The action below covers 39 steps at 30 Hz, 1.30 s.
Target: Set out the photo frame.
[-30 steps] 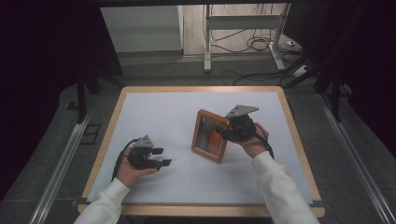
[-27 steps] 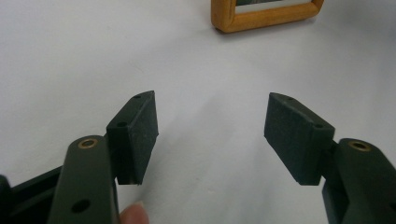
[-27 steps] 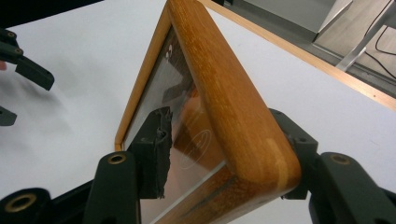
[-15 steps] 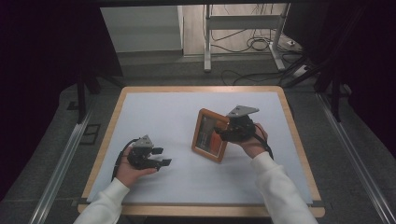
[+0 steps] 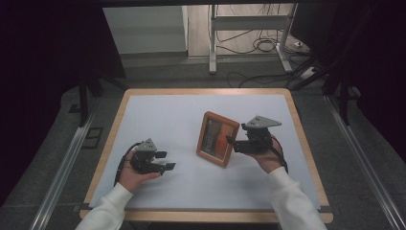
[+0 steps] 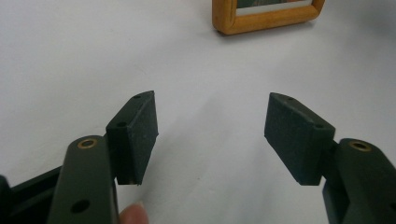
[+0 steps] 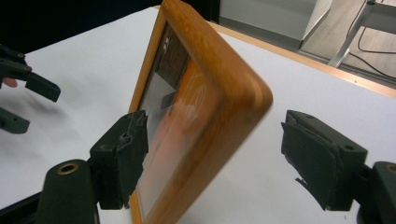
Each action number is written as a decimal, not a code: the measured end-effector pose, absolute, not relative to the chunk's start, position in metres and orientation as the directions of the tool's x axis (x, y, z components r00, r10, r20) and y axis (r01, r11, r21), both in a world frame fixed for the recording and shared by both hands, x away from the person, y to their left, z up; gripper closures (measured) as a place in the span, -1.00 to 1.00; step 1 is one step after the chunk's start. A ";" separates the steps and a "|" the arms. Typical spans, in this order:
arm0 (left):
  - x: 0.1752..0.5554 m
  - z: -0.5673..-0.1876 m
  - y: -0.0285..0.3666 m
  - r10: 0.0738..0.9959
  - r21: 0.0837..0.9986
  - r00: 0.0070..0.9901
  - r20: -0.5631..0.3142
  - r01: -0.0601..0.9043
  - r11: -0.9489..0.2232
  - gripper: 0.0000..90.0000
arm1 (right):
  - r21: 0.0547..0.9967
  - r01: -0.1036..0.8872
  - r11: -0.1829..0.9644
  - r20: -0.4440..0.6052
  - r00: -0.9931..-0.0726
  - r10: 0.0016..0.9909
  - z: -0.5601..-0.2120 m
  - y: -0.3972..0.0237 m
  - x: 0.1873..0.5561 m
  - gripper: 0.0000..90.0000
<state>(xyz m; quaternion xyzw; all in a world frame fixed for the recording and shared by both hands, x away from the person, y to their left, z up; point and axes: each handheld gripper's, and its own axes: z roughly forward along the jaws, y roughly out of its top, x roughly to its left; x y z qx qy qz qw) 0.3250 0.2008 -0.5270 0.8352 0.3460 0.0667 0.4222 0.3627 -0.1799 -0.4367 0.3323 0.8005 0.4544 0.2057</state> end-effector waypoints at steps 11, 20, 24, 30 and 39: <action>0.324 -0.526 0.199 0.635 0.756 0.751 -0.180 0.519 -0.400 -0.24 | 0.862 0.388 0.326 0.028 -0.678 0.734 -0.459 -0.200 0.329 -0.26; 0.323 -0.525 0.200 0.636 0.761 0.749 -0.188 0.520 -0.388 -0.23 | 0.854 0.388 0.346 0.032 -0.704 0.710 -0.475 -0.204 0.306 0.59; 0.323 -0.525 0.200 0.631 0.762 0.754 -0.183 0.514 -0.393 -0.24 | 0.846 0.386 0.368 0.026 -0.720 0.694 -0.478 -0.199 0.298 0.93; 0.322 -0.524 0.200 0.632 0.763 0.752 -0.186 0.516 -0.389 -0.23 | 0.826 0.378 0.417 0.014 -0.755 0.655 -0.487 -0.182 0.292 0.99; 0.322 -0.526 0.199 0.629 0.760 0.756 -0.180 0.513 -0.398 -0.23 | 0.784 0.381 0.490 -0.019 -0.775 0.632 -0.509 -0.150 0.303 0.99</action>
